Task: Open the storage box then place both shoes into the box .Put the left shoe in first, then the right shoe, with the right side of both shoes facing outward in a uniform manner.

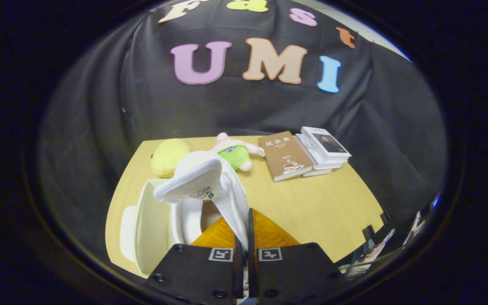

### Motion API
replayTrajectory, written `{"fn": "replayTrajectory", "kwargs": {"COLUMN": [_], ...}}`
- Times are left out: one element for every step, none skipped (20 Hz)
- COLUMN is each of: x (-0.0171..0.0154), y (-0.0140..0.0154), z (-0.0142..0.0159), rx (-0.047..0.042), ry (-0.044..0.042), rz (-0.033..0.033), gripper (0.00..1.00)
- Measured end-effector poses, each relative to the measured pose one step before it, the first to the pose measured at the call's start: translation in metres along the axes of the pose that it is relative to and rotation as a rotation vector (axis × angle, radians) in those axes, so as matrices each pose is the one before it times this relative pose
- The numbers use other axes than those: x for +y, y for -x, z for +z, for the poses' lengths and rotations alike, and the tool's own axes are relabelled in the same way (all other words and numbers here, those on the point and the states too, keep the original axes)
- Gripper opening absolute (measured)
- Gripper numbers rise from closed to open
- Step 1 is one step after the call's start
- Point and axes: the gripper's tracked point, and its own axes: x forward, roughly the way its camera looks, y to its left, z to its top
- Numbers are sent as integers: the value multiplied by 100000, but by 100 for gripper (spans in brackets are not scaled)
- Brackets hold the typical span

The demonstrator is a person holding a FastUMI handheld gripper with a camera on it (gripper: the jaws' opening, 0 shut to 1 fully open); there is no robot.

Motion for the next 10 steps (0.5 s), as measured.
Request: {"fn": "replayTrajectory", "kwargs": {"x": [1543,835,585,353,42,-85,-155,-2,-217,-42], "y": [-922,-710,-974,-749,-733,-745,-976,-736,-729,-654], "z": [-989,-588,-708,-571,-591,-406,-445,-339,-484,-275], "rx": [2162,1746,2364,2094,2010,1716,1732,1669,1821,1435], "ry": [2989,2062,2630,2622,2235,1689,1003,-15,-676,-1251], "rz": [1083,328,-263,-1331,-2079,-2009,-1431,-908,-620,68], "gripper": [7,8,8,8,7,8,8,8,8,8]}}
